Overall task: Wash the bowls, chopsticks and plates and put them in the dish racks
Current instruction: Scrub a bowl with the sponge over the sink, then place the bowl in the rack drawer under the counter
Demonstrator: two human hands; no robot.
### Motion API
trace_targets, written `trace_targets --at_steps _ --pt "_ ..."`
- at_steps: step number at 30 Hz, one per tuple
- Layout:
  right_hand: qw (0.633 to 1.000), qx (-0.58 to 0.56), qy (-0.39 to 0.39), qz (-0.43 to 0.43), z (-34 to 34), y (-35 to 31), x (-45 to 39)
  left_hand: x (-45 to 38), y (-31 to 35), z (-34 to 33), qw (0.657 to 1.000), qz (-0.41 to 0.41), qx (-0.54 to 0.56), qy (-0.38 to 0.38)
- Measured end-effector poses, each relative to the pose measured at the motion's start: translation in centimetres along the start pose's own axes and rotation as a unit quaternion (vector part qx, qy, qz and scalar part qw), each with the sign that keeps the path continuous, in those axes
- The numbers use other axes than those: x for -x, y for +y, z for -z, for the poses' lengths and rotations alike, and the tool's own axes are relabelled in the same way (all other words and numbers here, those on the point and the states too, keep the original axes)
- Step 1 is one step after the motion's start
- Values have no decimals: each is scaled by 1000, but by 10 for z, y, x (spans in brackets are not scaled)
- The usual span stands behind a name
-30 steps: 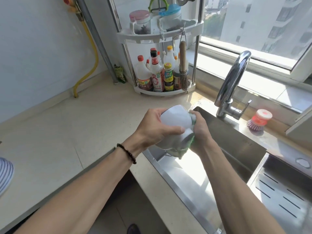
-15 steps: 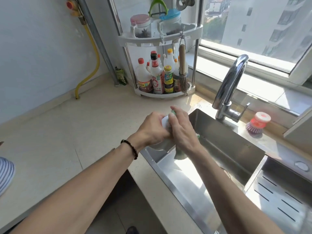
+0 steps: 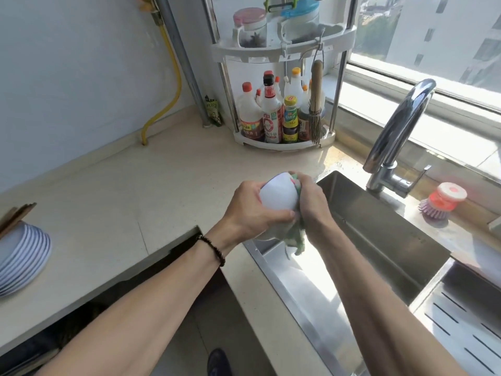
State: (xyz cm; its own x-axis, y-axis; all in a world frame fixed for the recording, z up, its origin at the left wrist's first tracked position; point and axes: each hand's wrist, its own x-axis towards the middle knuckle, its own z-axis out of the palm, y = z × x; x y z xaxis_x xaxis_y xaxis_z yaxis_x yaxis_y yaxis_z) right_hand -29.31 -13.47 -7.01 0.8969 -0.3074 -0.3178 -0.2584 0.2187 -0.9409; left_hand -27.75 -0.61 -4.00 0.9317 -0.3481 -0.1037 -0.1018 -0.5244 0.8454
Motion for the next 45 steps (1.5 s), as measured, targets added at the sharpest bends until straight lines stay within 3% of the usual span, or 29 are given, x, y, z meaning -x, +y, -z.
trace_targets --at_steps 3,5,7,9,11,13,17,19,21,24,26,30,35,39,43,45 --pt "988 128 -16 82 -16 16 15 -5 -5 -1 997 7 -63 38" --pt "998 40 -22 44 -14 20 10 0 -6 2 995 -2 -102 17" --pt "999 -50 -8 -16 -9 18 2 8 -7 4 997 1 -71 -12" --pt "998 39 -28 42 -14 13 6 11 -12 5 1000 15 -22 6" --pt "972 163 -64 157 -26 17 15 10 -17 7 999 23 -37 26" --pt "966 166 -84 182 -34 22 17 14 -18 14 998 22 -56 24" --pt "991 -39 -122 -30 -40 17 9 31 -25 44 994 64 87 32" --pt "987 -76 -122 -67 -57 15 15 41 -37 58 959 108 242 104" --pt "993 -8 -116 25 -75 17 29 47 -46 61 902 162 356 184" --pt "952 181 -163 187 -117 39 58 60 -63 78 842 214 392 302" --pt "934 227 -191 199 -141 59 67 75 -73 94 828 216 388 341" --pt "951 203 -224 70 -194 70 80 116 -102 127 827 199 367 377" --pt "918 216 -299 148 -262 98 151 170 -153 193 818 199 365 398" --pt "931 212 -278 109 -312 113 164 221 -199 225 840 215 365 339" --pt "872 265 -345 225 -357 128 194 272 -232 245 859 198 389 268" --pt "860 266 -380 213 -371 133 203 293 -244 257 883 178 354 250"
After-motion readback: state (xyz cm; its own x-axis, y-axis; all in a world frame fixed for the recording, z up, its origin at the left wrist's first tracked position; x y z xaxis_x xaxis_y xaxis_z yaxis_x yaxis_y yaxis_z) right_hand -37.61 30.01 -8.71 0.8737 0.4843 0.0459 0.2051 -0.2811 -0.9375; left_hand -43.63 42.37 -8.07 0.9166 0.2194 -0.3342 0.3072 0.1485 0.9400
